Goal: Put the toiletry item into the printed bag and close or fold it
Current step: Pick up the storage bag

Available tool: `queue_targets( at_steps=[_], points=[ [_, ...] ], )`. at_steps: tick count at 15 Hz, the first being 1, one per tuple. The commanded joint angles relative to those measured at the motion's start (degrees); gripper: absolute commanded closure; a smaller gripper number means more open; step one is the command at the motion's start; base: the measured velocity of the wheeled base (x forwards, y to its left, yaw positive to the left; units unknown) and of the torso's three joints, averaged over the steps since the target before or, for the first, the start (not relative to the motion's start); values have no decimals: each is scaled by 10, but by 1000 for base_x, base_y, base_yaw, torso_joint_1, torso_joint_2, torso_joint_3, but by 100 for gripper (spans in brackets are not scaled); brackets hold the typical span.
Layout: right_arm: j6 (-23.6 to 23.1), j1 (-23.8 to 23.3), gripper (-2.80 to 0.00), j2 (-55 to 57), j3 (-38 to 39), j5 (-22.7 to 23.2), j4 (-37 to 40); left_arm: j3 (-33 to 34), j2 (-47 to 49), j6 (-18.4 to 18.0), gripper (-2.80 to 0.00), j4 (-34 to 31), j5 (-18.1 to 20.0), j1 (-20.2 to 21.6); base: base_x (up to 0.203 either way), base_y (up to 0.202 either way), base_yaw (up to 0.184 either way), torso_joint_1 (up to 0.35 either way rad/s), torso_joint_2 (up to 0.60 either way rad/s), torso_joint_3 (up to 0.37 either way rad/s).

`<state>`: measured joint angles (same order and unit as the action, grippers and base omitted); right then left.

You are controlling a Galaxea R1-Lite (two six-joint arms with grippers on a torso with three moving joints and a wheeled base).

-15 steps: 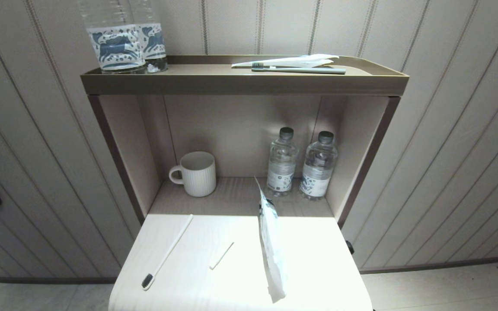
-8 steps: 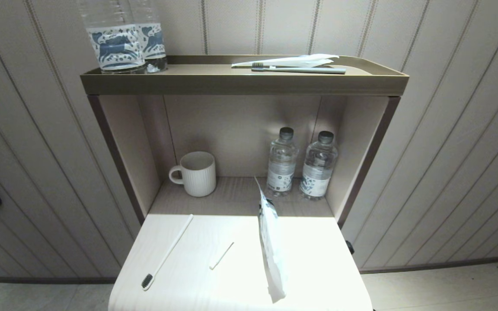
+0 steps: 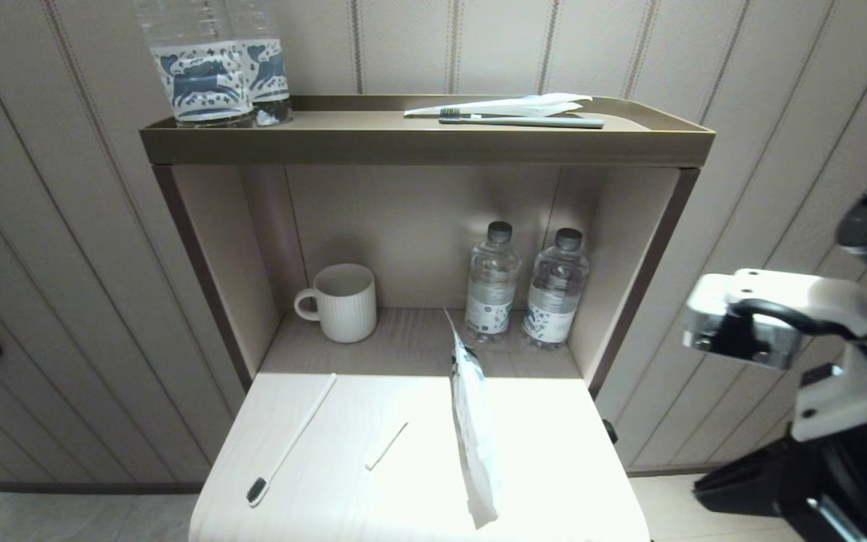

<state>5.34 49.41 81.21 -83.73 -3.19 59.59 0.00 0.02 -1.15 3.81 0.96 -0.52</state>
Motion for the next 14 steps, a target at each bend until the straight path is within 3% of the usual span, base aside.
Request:
queue_targets(
  at_steps=[1,2,10,14],
  points=[
    [2,22,0,73,-43,-5,3,0,0,0,0,1,0,0,0,0,0,0,0,0],
    [3,25,-280,91,-57,-8,-2,0,0,0,0,1,0,0,0,0,0,0,0,0],
    [2,35,-280,205,-60,-63,-94,0,0,0,0,1,0,0,0,0,0,0,0,0],
    [2,60,-280,206,-64,-80,-113,0,0,0,0,1,0,0,0,0,0,0,0,0]
  ],
)
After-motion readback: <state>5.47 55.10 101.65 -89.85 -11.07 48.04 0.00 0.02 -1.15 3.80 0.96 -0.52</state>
